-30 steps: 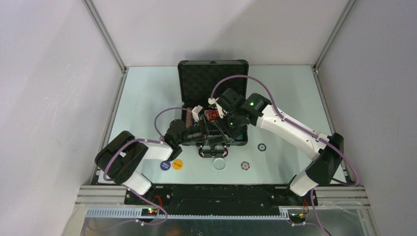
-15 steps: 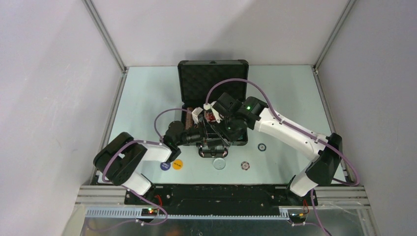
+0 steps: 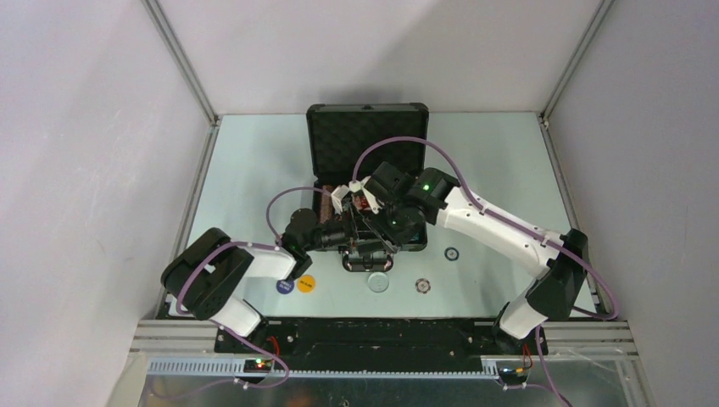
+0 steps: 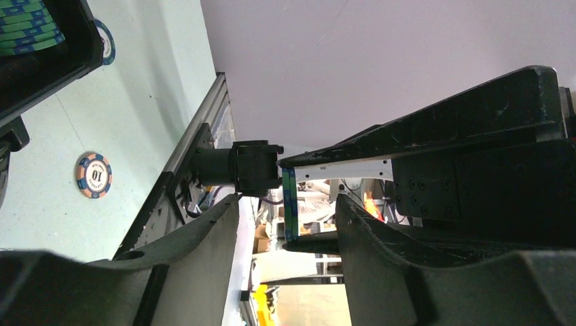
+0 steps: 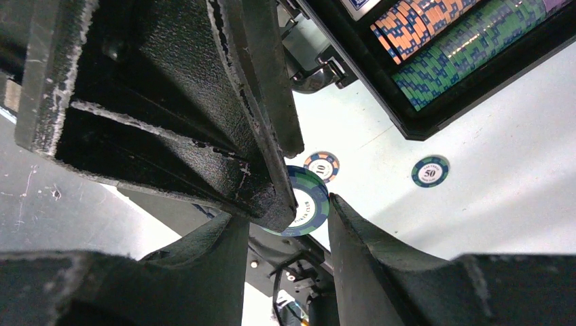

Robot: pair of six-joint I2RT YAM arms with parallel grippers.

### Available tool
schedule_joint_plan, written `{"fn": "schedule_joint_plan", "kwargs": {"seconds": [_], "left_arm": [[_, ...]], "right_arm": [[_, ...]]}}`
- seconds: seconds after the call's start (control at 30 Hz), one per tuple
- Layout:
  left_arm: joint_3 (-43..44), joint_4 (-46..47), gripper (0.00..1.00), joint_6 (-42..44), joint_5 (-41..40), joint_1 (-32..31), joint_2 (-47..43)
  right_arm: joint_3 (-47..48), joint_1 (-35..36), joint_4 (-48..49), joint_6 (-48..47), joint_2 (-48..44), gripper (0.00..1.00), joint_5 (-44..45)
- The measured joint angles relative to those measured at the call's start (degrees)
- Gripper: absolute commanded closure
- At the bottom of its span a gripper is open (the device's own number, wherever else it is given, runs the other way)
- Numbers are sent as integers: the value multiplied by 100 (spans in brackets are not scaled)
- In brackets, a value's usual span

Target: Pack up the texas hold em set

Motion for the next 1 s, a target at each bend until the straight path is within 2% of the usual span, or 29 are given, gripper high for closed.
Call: {"fn": "schedule_joint_plan", "kwargs": {"seconds": [0.53, 1.0], "left_arm": [[0, 70, 57, -2, 111, 0, 0], [0, 107, 65, -7, 208, -2, 0]], "right_arm": [[55, 92, -74, -26, 76, 65, 48], [55, 177, 0, -76, 107, 65, 52]]}}
